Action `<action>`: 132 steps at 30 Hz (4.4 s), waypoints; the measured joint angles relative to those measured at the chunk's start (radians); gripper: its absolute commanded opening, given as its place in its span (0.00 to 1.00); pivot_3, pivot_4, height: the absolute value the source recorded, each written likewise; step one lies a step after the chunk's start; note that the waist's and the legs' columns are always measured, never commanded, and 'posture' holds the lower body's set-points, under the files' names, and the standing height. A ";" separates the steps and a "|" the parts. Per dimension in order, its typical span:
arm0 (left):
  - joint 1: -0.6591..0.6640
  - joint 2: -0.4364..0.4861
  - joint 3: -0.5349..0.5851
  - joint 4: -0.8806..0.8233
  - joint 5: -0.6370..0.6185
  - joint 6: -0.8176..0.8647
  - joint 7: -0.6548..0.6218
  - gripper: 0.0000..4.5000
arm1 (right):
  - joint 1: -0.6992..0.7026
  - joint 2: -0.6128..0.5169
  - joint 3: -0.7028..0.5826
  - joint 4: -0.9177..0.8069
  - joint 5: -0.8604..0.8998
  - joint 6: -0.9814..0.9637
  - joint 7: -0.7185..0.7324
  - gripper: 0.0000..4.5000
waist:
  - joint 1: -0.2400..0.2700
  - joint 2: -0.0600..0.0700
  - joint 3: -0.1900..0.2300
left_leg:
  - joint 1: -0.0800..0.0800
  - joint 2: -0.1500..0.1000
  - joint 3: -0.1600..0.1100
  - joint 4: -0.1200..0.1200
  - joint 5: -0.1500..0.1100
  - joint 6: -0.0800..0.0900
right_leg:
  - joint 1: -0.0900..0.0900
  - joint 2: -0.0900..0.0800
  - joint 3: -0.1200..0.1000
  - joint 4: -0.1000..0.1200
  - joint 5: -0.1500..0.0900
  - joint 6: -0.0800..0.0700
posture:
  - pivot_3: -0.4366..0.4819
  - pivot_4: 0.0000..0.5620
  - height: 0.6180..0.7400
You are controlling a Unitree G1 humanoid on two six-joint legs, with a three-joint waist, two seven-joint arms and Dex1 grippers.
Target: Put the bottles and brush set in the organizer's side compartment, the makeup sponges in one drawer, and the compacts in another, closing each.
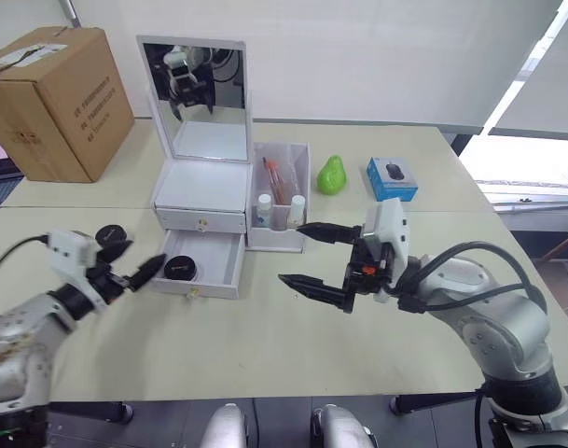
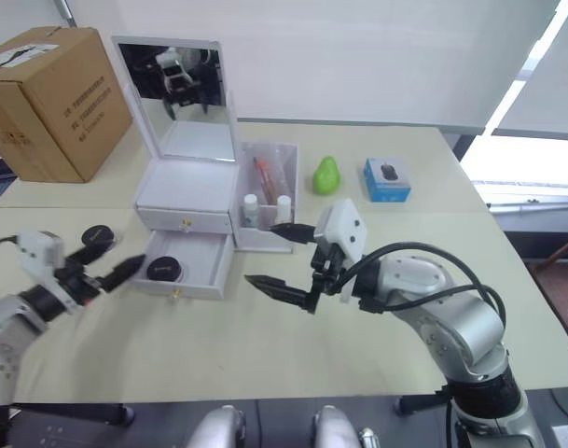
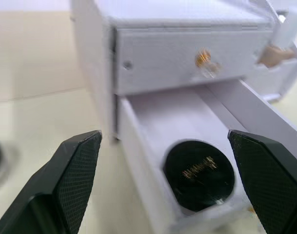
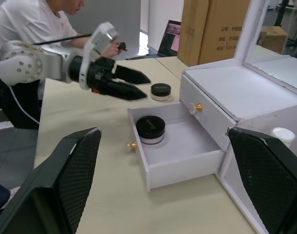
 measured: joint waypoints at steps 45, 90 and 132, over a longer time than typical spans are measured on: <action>-0.235 -0.010 -0.048 0.594 0.273 -0.281 0.172 0.99 | -0.149 -0.057 -0.049 0.138 -0.083 -0.117 0.179 1.00 | 0.003 -0.003 -0.002 | 0.003 0.000 0.000 0.001 -0.001 -0.004 | 0.003 0.000 -0.001 0.001 0.006 0.003 | 0.48 0.27 0.91; -0.092 0.132 -0.070 0.173 -0.019 -0.116 -0.209 0.64 | -0.104 0.080 0.054 0.107 -0.086 -0.117 0.138 1.00 | -0.002 -0.002 -0.001 | 0.002 0.000 0.001 0.000 0.000 -0.003 | 0.000 -0.002 -0.002 0.002 0.002 -0.002 | 0.48 0.27 0.91; -0.333 0.047 -0.473 0.258 0.180 -0.083 -0.406 0.64 | 0.062 0.230 0.121 0.236 -0.223 -0.414 0.203 1.00 | 0.000 0.000 -0.001 | 0.005 0.002 -0.005 0.001 0.001 0.000 | 0.001 0.011 0.007 0.002 0.003 0.004 | 0.48 0.27 0.91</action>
